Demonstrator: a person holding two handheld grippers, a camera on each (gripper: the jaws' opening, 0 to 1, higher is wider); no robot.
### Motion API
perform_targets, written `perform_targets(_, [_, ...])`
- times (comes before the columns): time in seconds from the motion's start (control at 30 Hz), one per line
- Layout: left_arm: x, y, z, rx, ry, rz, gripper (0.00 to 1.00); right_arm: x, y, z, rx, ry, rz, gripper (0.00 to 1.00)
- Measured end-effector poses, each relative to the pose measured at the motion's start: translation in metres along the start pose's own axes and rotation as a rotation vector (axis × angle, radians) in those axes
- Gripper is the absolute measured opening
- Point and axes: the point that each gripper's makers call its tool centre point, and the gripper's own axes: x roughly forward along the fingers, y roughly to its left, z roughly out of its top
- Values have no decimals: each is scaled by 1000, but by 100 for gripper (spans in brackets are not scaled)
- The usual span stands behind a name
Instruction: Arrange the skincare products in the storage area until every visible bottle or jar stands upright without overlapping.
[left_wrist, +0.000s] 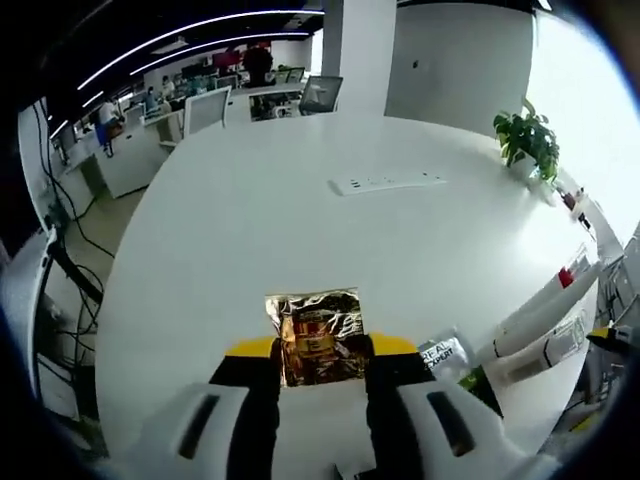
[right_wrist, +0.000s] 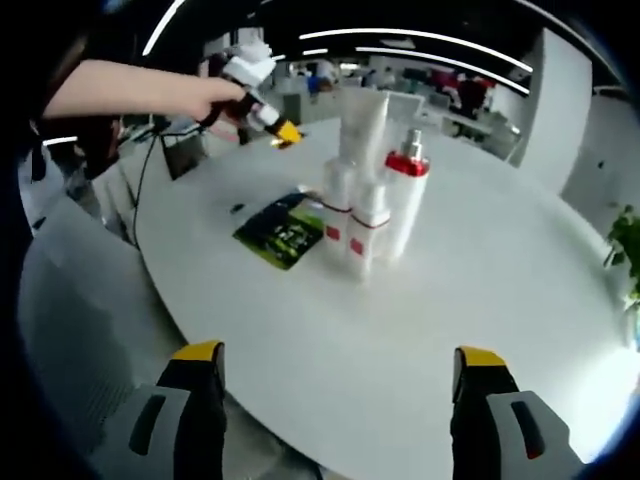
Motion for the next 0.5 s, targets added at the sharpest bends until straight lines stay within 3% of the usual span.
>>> perform_targets(0.17, [-15, -6, 0, 25, -25, -5, 29, 0, 2, 1, -23, 2, 1, 97])
perform_targets(0.5, [-59, -26, -12, -12, -94, -26, 28, 0, 6, 3, -29, -11, 23, 96])
